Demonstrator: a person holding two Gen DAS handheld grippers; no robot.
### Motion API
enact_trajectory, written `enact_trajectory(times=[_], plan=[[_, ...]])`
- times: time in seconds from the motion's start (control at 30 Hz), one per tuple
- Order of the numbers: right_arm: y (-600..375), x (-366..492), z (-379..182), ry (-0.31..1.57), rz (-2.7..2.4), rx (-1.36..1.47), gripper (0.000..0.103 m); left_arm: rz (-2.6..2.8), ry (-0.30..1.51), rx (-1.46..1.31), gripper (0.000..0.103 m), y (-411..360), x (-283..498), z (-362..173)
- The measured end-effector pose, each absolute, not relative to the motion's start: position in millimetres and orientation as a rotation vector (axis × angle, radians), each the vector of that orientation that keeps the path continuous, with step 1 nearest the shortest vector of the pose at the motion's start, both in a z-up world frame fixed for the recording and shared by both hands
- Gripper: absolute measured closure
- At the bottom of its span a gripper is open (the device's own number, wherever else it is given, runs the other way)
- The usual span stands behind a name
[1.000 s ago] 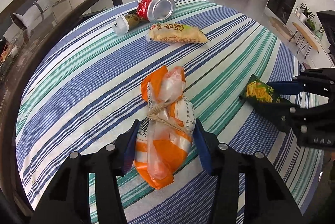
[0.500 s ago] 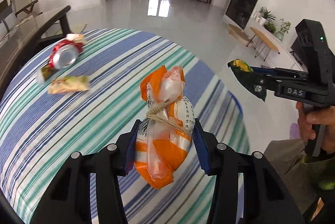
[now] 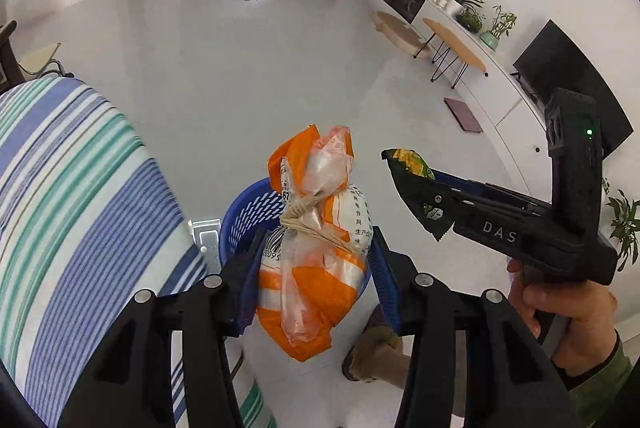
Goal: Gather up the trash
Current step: 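Carry both items over the blue wastebasket and open both tools to drop them, then return both open tools to the table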
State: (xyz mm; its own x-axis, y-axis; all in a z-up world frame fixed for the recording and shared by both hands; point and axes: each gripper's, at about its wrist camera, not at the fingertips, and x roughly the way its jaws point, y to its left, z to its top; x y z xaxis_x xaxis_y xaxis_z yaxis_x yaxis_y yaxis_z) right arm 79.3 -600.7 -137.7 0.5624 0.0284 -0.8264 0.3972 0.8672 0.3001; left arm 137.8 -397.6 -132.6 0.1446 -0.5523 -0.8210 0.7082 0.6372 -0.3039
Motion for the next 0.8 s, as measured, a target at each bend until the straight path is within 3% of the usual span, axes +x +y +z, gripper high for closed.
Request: enact_trajectory(times=[0.1, 0.2, 0.27, 0.33, 0.5, 0.57, 0.8], plan=[[-618, 80, -151, 0.959, -0.231, 0.552, 0.069, -0.901, 1.127, 0.198, 0.054, -424, 144, -156], [-631, 83, -162, 0.949, -0.221, 0.625, 0.062, -0.898, 1.144, 0.235, 0.050, -443, 149, -176], [-636, 84, -164, 0.936, -0.228, 0.650, 0.057, -0.880, 1.144, 0.251, 0.032, -450, 155, -184], [-640, 81, -160, 0.914, -0.234, 0.662, 0.056, -0.872, 1.135, 0.241, 0.029, -450, 159, -184], [-633, 70, -138, 0.847, -0.303, 0.572, 0.029, -0.891, 1.047, 0.226, 0.019, -434, 150, -150], [-619, 63, -130, 0.830, -0.326, 0.514, 0.015, -0.893, 0.991, 0.230, 0.014, -410, 139, -129], [-458, 69, -111, 0.867, -0.138, 0.192, 0.009, -0.740, 0.933, 0.242, 0.009, -255, 108, -114]])
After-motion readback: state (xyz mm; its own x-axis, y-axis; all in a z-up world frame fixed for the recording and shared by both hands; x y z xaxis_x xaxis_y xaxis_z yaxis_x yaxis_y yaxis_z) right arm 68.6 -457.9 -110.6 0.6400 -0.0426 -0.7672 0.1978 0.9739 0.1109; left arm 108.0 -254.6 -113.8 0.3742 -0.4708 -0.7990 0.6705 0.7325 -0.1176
